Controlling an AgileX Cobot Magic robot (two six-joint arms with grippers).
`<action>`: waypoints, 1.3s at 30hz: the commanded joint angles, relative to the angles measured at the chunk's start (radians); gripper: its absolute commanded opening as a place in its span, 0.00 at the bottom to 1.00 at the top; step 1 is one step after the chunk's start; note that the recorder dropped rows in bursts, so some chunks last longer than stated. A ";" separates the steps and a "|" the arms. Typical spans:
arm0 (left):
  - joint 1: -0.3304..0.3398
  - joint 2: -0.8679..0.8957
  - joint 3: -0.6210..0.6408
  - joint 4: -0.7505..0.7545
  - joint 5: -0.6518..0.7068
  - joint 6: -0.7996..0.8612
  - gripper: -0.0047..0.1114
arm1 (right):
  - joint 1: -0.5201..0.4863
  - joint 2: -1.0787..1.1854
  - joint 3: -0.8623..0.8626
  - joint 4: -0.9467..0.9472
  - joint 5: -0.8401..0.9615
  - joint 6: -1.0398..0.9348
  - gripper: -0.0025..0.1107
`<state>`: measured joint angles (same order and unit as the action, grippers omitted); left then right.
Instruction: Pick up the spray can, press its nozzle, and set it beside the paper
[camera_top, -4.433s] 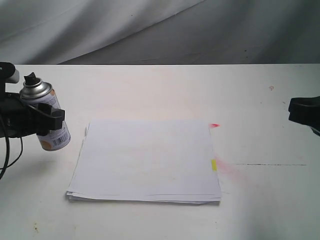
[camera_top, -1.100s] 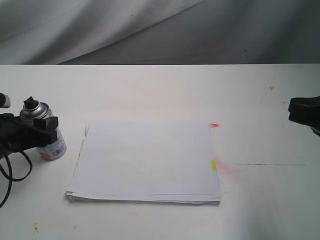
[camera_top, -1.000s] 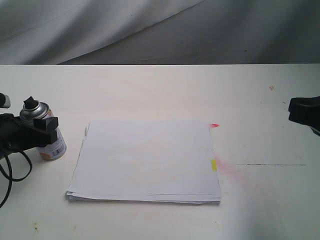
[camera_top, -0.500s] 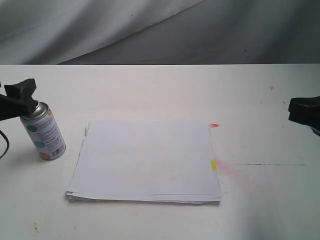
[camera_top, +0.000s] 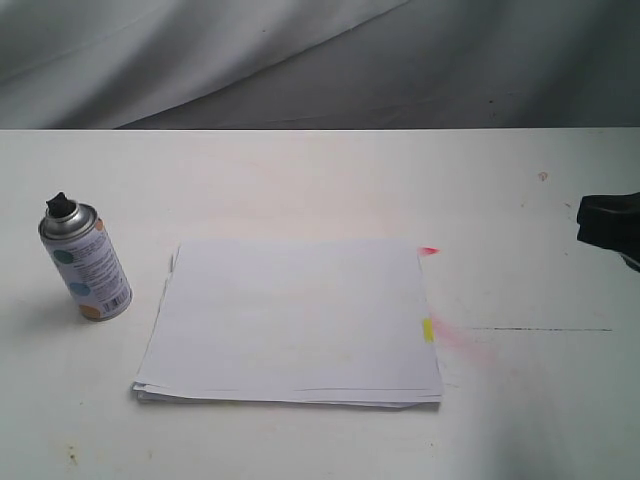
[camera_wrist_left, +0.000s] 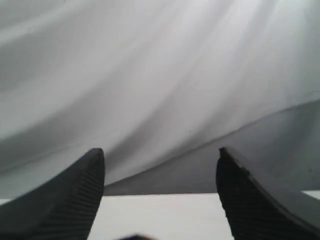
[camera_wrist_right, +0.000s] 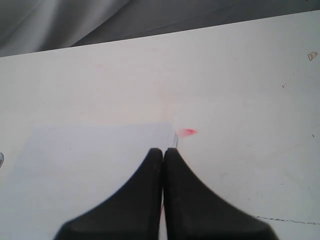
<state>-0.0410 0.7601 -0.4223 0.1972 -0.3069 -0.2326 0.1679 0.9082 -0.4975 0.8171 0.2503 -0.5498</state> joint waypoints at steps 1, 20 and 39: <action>0.001 -0.196 -0.003 -0.009 0.122 -0.036 0.52 | -0.008 0.002 0.002 0.005 -0.003 -0.002 0.02; 0.001 -0.500 -0.001 -0.009 0.468 -0.108 0.04 | 0.023 0.002 0.002 0.005 -0.013 -0.002 0.02; 0.001 -0.500 0.072 -0.009 0.461 -0.208 0.04 | -0.168 -0.588 0.081 -0.272 -0.039 0.001 0.02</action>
<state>-0.0410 0.2629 -0.3894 0.1972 0.1583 -0.4296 0.0575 0.3665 -0.4692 0.5702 0.2166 -0.5498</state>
